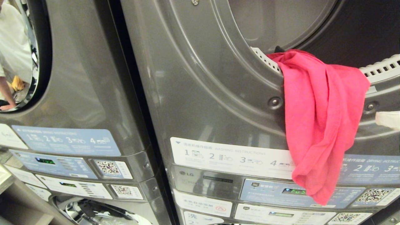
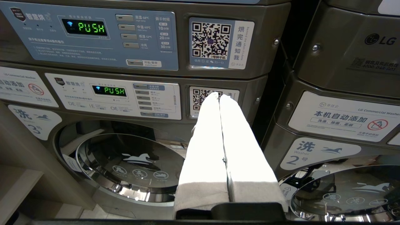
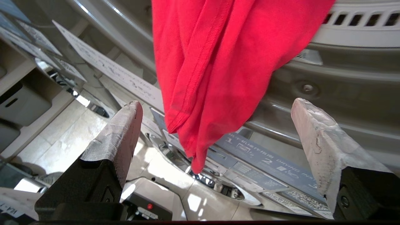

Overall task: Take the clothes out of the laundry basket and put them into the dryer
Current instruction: Put the clothes in the dryer

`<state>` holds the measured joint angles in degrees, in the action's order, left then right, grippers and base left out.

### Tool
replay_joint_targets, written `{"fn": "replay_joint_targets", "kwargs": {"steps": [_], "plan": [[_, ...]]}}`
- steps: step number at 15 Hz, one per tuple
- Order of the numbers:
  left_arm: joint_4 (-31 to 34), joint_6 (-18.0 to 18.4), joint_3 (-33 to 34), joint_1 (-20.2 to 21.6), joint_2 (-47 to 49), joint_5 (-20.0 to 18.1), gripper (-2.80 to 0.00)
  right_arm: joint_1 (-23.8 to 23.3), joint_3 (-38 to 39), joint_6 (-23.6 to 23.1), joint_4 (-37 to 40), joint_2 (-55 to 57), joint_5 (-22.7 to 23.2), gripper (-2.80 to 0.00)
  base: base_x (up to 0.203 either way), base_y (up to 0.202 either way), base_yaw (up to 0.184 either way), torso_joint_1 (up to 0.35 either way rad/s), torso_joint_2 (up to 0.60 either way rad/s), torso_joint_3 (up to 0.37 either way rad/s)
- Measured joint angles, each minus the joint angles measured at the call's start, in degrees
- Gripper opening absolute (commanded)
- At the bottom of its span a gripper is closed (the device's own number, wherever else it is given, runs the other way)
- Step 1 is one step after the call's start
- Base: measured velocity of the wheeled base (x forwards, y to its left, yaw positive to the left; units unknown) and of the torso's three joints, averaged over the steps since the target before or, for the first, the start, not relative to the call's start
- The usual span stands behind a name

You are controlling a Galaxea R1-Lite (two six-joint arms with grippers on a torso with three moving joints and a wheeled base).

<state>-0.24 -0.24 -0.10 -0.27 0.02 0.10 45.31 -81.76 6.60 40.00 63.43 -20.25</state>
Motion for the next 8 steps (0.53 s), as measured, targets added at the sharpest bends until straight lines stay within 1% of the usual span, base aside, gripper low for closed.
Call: {"fn": "replay_joint_targets", "kwargs": {"steps": [3,4,6,8], "plan": [[0.00,0.00,0.00,0.00,0.00,0.00,-2.80,-0.26,1.49,1.65,-0.06,0.02,0.40,0.00,0.000,0.000,0.000,0.000,0.00,0.000],[0.00,0.00,0.00,0.00,0.00,-0.01,-2.80,-0.81,2.33,2.26,-0.04,0.05,1.35,0.00,0.000,0.000,0.000,0.000,0.00,0.000],[0.02,0.02,0.00,0.00,0.00,-0.02,-2.80,-3.20,4.19,2.64,-0.06,0.07,4.88,0.00,0.000,0.000,0.000,0.000,0.00,0.000],[0.00,0.01,0.00,0.00,0.00,0.01,-2.80,-7.17,5.67,2.82,-0.12,0.16,8.47,0.00,0.000,0.000,0.000,0.000,0.00,0.000]]}}
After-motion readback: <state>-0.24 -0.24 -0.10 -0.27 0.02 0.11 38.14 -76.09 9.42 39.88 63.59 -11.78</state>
